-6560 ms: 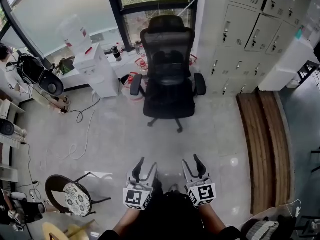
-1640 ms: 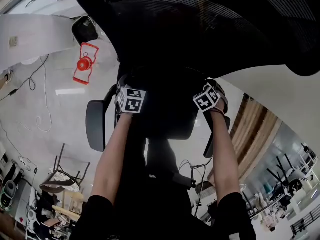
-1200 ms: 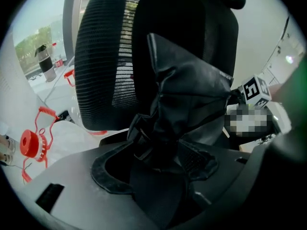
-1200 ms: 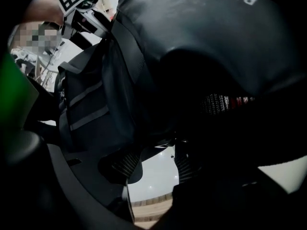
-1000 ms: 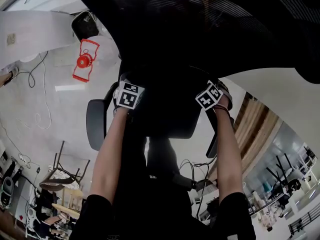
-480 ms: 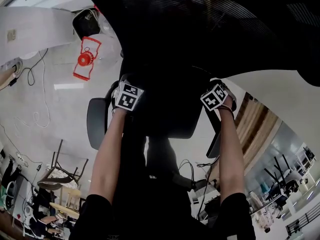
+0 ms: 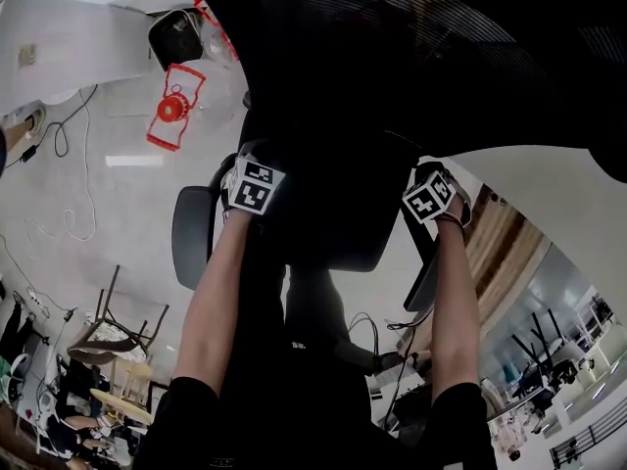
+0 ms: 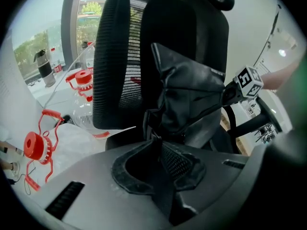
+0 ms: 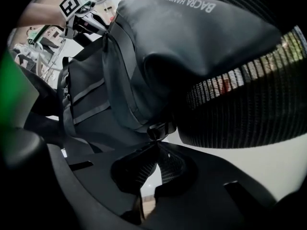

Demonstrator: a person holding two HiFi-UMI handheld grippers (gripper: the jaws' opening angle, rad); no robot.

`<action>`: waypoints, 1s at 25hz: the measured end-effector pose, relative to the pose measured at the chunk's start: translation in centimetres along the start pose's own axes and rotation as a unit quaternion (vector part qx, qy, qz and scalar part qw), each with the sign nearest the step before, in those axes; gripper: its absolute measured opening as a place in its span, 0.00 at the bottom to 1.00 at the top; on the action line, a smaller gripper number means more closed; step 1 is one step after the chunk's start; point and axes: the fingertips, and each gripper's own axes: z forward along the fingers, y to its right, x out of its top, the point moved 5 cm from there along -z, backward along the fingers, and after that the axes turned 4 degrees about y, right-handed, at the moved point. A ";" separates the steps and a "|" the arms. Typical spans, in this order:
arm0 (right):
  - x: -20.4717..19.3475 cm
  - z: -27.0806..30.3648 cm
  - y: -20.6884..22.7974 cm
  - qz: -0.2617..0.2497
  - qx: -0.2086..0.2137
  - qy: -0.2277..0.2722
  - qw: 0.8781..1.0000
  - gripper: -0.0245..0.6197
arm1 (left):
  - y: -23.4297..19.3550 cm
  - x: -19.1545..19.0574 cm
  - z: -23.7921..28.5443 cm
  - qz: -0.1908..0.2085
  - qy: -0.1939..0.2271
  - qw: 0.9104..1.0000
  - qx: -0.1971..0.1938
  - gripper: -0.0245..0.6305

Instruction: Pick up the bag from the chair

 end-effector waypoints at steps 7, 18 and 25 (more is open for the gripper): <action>-0.8 -1.3 0.0 0.007 -0.002 0.003 1.000 0.04 | 0.5 -0.5 -0.7 -0.020 0.004 1.000 -0.002 0.10; -1.3 -3.8 0.0 0.010 -0.017 0.020 1.000 0.04 | 1.7 -0.1 -2.4 -0.034 0.026 0.999 0.016 0.09; -0.9 -5.0 -0.3 0.004 -0.019 0.032 0.999 0.04 | 2.1 -0.4 -3.5 -0.040 0.041 0.998 0.028 0.09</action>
